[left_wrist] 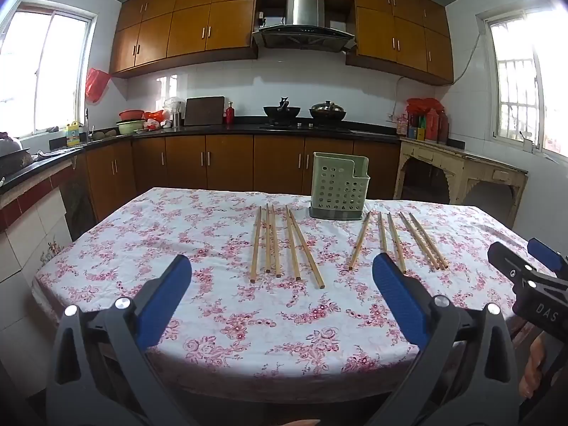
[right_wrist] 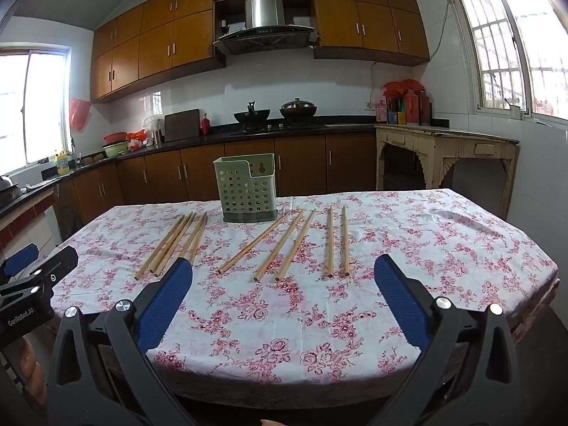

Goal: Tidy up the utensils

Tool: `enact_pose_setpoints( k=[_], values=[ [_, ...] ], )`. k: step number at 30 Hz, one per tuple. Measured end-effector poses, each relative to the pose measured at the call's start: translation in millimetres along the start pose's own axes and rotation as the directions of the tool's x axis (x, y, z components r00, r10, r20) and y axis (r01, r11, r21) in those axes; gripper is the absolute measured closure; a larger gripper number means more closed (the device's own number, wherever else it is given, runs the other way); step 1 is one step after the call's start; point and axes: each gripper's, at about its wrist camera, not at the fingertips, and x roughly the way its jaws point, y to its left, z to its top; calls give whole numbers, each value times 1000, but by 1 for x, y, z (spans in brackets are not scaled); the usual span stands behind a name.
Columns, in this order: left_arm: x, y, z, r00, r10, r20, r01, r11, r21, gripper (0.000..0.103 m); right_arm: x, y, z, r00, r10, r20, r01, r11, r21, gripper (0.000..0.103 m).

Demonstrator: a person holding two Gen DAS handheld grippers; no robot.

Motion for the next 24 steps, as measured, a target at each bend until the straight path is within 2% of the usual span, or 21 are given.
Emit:
enact_pose_setpoints(
  k=[24],
  values=[
    [0,0,0,1000,-1,-5,1,1000,-3,4,0,0,0,1000,0,0,0,1000,1,2]
  ],
)
